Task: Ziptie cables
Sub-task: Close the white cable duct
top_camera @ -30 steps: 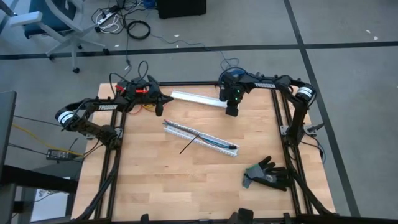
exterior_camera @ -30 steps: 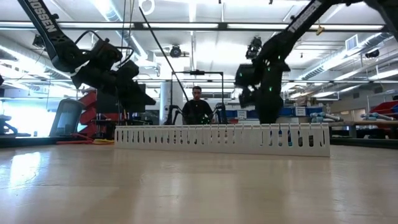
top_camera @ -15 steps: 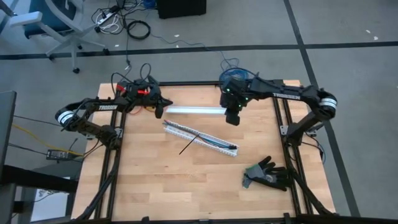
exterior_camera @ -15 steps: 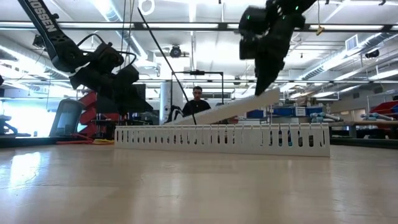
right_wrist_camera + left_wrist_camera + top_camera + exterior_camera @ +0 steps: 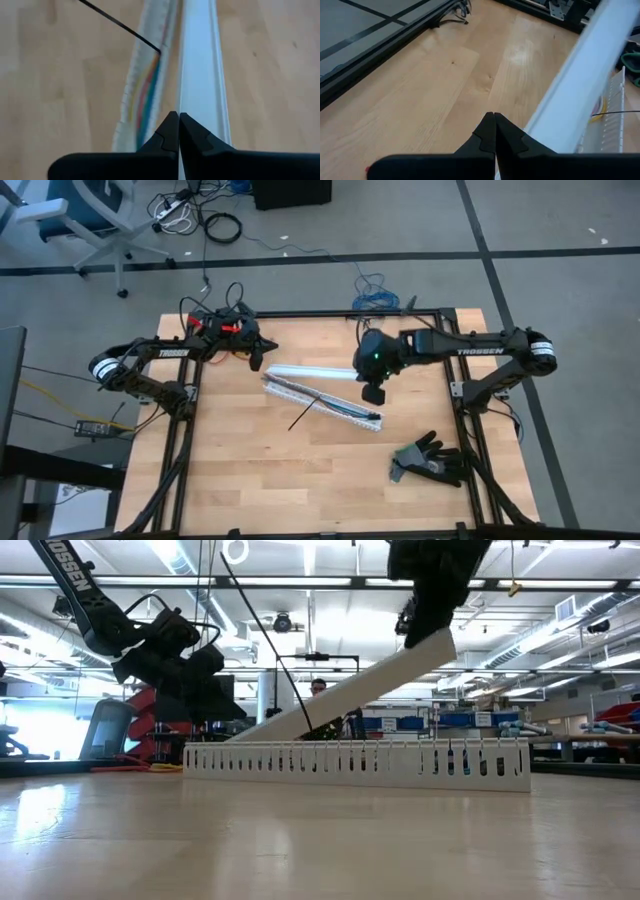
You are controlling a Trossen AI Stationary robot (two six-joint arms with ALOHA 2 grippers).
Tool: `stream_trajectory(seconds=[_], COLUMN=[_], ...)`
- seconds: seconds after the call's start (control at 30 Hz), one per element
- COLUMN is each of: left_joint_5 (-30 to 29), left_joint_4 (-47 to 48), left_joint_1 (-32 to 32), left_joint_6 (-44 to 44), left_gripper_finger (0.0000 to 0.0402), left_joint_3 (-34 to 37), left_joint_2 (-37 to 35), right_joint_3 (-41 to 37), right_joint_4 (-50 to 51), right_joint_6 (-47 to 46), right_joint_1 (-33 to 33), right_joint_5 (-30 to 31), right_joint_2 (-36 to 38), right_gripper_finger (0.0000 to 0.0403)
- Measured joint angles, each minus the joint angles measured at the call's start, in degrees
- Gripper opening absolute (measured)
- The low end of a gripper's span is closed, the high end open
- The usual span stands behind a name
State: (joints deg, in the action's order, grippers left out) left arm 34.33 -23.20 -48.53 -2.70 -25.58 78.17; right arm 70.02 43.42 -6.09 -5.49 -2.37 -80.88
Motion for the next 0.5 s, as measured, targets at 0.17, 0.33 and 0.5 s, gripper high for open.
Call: stream_trajectory(seconds=[0.17, 0.33, 0.5], left_joint_5=[0.0, 0.0, 0.0], left_joint_4=[0.3, 1.8, 2.2], left_joint_1=[0.0, 0.0, 0.0], left_joint_6=[0.0, -0.1, -0.1], left_gripper_finger=[0.0004, 0.0004, 0.0004], left_joint_3=[0.0, 0.0, 0.6], left_joint_2=[0.0, 0.0, 0.0], right_joint_3=[0.0, 0.0, 0.0], right_joint_4=[-3.3, -6.6, -8.9], right_joint_6=[-4.5, -7.2, -10.3], right_joint_1=[7.0, 14.1, 19.3], right_joint_5=[4.5, 15.0, 21.0], right_joint_2=[0.0, -0.1, -0.1], right_gripper_finger=[0.0001, 0.0, 0.0])
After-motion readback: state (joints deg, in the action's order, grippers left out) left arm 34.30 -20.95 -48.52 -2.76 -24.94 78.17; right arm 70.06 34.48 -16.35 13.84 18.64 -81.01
